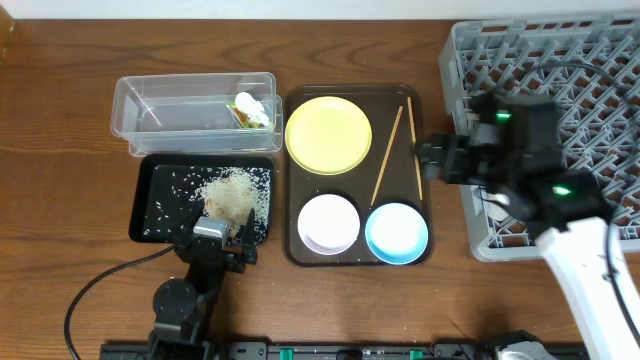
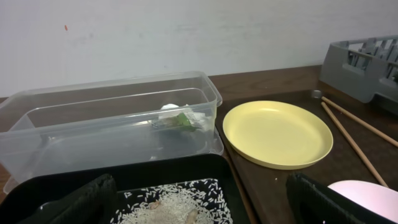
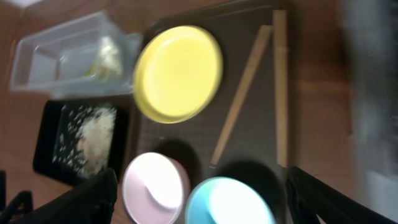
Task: Sort waste into correct bins and load items into the dishwasher rack
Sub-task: 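Grasp a chopstick with the right gripper and stand it in the rack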
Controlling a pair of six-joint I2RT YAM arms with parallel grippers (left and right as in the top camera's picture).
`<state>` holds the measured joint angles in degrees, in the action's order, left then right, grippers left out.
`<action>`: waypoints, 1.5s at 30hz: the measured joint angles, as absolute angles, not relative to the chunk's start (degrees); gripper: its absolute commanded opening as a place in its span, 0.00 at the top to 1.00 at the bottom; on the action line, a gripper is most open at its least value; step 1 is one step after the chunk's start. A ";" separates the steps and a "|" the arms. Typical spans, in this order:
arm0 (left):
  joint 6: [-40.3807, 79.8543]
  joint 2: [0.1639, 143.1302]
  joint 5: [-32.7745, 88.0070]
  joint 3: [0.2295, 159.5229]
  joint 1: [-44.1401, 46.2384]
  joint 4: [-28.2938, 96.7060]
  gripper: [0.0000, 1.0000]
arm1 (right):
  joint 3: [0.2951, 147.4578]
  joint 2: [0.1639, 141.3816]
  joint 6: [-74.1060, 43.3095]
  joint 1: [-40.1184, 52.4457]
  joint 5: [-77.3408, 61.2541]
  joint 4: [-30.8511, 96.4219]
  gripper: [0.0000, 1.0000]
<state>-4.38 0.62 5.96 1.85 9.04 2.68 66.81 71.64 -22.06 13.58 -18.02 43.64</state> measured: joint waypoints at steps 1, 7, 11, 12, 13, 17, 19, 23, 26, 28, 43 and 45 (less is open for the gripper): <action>-4.38 0.62 5.96 1.85 9.04 2.68 0.11 | 66.81 73.28 -22.20 16.34 -17.02 42.50 0.09; -4.38 0.62 5.93 1.85 9.04 2.68 0.11 | 66.83 85.71 -23.53 24.97 -7.46 39.35 0.23; -4.38 0.62 5.82 1.85 9.04 2.68 0.11 | 66.83 94.48 -25.45 24.32 -3.14 34.09 0.29; -4.38 0.62 5.80 1.85 9.04 2.68 0.11 | 66.83 96.77 -25.78 24.01 -2.48 32.38 0.30; -4.38 0.62 5.82 1.85 9.04 2.68 0.11 | 66.83 97.93 -25.98 23.83 -2.07 31.31 0.32; -4.40 0.62 5.80 1.85 9.04 2.68 0.11 | 66.83 103.48 -26.72 23.55 -0.38 25.67 0.41; -4.40 0.62 5.80 1.85 9.04 2.68 0.11 | 66.83 105.80 -26.96 23.57 0.30 23.99 0.43; -4.38 0.62 5.80 1.85 9.04 2.68 0.11 | 66.83 110.78 -27.31 23.57 1.28 21.71 0.55; -4.38 0.62 5.80 1.85 9.04 2.66 0.11 | 67.40 111.81 -27.53 23.59 2.15 21.10 0.68; -4.38 0.62 5.80 1.85 9.04 2.68 0.11 | 67.46 112.14 -27.62 23.59 2.98 21.41 0.78; -4.38 0.62 5.80 1.85 9.04 2.66 0.11 | 67.31 100.55 -25.30 22.63 3.95 28.18 0.99; -4.38 0.62 5.80 1.85 9.04 2.68 0.11 | 67.31 95.55 -23.14 22.33 3.92 28.32 0.99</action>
